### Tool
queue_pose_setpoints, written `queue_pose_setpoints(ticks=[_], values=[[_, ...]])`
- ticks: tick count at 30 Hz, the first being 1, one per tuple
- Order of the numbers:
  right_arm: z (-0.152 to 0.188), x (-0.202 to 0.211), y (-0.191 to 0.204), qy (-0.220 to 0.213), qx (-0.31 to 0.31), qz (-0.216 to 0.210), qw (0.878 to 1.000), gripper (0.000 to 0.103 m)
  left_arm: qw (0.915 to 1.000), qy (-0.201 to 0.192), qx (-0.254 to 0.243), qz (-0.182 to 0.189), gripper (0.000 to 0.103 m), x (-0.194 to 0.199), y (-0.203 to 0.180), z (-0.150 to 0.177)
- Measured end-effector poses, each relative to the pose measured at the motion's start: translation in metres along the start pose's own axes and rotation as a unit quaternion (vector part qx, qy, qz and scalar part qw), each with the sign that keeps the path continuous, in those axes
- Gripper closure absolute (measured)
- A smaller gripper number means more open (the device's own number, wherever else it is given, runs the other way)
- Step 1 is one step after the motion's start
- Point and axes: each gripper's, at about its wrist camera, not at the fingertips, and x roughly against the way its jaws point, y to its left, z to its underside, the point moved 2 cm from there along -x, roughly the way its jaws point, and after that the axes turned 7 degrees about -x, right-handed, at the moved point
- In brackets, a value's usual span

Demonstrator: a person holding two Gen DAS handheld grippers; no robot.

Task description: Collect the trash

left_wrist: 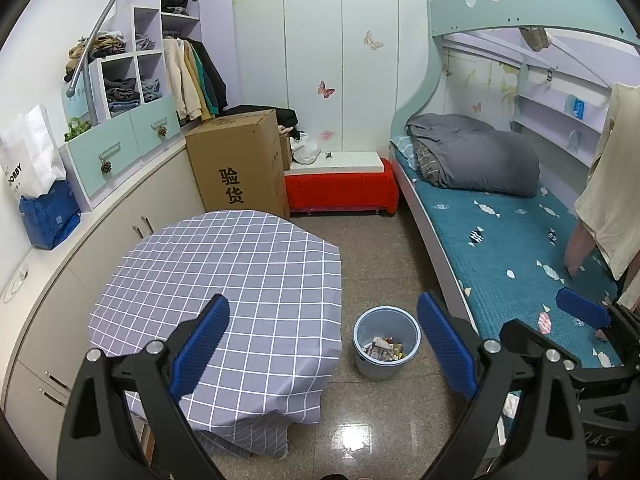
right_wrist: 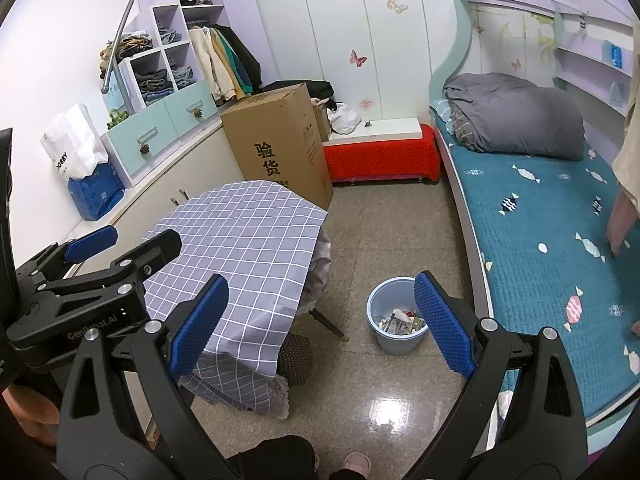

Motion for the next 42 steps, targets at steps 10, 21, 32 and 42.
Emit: queue_pose_setpoints(ticks=[10, 21, 32, 42], values=[[-0.001, -0.010, 0.002, 0.010, 0.000, -0.009, 1.000, 0.011, 0.9999, 0.007, 0.003, -0.009, 0.010, -0.005, 0.000, 0.001], [-0.002, -0.020, -0.004, 0.018, -0.021, -0.013, 1.000, 0.011, 0.9999, 0.008, -0.001, -0.009, 0.010, -0.015, -0.002, -0.007], [-0.001, -0.030, -0.005, 0.038, -0.024, -0.012, 0.999, 0.011, 0.9997, 0.017, 0.014, -0.007, 0.010, -0.023, 0.001, 0.000], [0.002, -0.039, -0.003, 0.048, -0.021, -0.018, 0.998, 0.011, 0.9993, 0.030, 0.019, -0.015, 0.010, -0.030, 0.004, 0.001]])
